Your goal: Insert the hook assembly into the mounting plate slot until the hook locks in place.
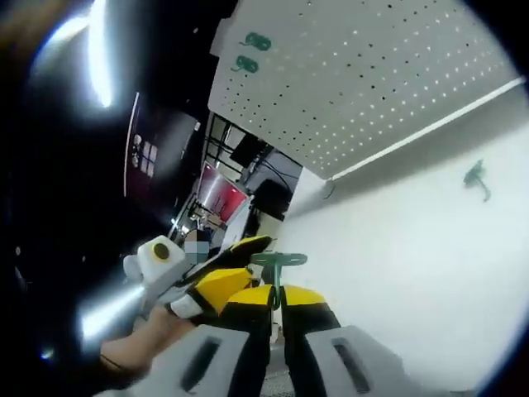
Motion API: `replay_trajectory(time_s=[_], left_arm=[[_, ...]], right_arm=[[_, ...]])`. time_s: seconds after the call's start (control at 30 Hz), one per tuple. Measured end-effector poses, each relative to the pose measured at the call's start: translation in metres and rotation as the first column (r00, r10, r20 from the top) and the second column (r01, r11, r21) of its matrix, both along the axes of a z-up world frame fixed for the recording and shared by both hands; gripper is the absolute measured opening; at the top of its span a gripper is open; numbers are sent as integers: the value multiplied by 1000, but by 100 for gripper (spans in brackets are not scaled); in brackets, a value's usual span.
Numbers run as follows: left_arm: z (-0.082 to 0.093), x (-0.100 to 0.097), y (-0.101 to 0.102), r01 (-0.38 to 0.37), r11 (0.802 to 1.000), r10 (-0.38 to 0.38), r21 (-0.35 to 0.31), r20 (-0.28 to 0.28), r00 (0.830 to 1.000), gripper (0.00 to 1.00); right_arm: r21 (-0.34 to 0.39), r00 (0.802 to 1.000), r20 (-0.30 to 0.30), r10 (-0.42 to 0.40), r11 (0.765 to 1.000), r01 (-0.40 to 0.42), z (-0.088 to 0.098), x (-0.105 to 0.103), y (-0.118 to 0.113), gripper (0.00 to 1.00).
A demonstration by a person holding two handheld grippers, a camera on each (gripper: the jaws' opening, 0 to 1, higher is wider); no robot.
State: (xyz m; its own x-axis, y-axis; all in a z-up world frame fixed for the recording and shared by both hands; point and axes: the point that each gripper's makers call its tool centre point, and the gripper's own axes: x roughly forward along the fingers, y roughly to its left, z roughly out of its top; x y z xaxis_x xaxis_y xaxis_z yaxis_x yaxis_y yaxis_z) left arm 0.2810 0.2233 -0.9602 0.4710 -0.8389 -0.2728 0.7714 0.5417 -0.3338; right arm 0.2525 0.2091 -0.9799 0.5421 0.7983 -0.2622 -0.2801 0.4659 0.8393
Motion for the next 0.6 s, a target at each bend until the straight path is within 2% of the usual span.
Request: replay_trajectory(time_s=[0.1,0.17,0.23,0.27,0.6], left_arm=[[0,-3,-4,37,999,-37,2,1,999,26],[-3,-6,-6,71,997,-70,14,-19,997,16],[-4,-10,-7,104,994,-104,28,-9,995,7],[-3,-10,-9,105,994,-105,18,-12,994,7],[-5,-17,-12,175,980,-177,94,15,984,3]], right_arm=[[18,1000,-3,17,1000,-17,3,-4,3,0],[20,1000,-4,19,1000,-19,3,-4,3,0],[34,1000,-19,9,999,-9,2,-4,3,0],[39,1000,-21,8,999,-7,1,-4,3,0],[85,998,-64,2,996,4,-2,-7,1,0]])
